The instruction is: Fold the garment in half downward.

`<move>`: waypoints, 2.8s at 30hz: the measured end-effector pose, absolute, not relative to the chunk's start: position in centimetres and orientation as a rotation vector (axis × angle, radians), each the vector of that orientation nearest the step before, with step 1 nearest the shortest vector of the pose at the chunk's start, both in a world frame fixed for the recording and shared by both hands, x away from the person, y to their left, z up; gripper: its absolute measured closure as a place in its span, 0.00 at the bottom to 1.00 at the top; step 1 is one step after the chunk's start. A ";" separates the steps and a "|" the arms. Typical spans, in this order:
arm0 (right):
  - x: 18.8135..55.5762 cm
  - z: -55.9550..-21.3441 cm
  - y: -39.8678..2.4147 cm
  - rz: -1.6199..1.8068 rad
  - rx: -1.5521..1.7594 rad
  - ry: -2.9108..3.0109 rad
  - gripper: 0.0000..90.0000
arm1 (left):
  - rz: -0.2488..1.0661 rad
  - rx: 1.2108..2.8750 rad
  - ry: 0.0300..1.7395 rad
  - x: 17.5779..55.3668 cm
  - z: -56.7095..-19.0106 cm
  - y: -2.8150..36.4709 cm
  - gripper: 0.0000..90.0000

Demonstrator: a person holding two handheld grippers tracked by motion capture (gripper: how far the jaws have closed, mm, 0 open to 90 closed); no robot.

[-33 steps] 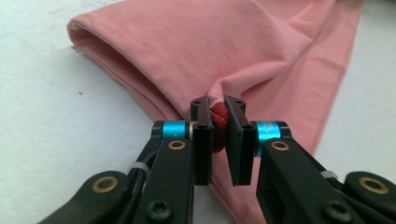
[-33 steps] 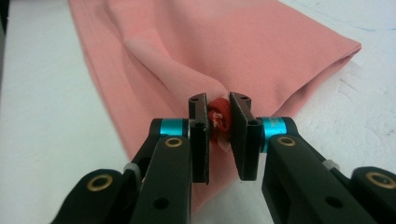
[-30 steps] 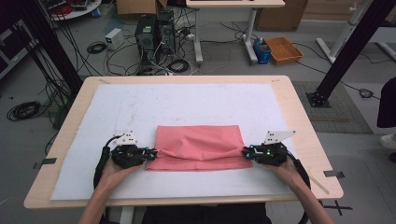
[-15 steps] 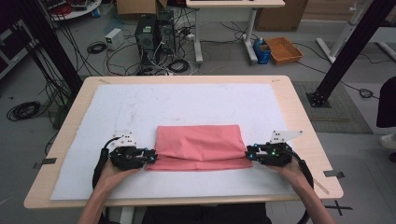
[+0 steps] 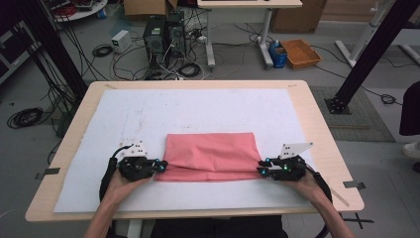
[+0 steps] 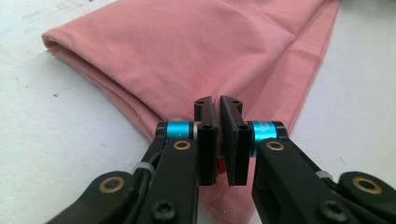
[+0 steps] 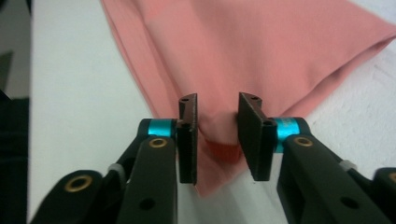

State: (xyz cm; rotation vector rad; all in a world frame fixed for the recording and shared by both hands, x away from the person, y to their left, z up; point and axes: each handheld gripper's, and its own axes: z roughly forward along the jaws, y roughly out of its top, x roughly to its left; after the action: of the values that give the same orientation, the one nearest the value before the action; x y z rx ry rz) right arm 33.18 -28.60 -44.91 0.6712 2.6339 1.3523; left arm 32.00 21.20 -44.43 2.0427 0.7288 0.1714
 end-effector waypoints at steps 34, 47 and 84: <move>32.5 -44.2 -29.9 1.370 0.673 2.776 0.95 | -0.011 2.169 0.625 30.9 -43.6 22.1 0.87; 32.4 -43.0 -28.6 1.472 0.712 2.579 0.75 | 0.201 2.056 0.678 30.8 -43.3 21.2 0.74; 33.4 -44.4 -28.6 1.262 0.850 2.405 0.22 | 0.332 2.008 0.770 29.2 -43.6 21.9 0.29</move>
State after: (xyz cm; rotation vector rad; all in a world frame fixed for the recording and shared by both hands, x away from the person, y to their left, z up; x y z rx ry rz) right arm 33.37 -28.61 -44.44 0.8499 2.4051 1.2623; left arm 29.19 21.91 -43.57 2.0084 0.7702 0.3317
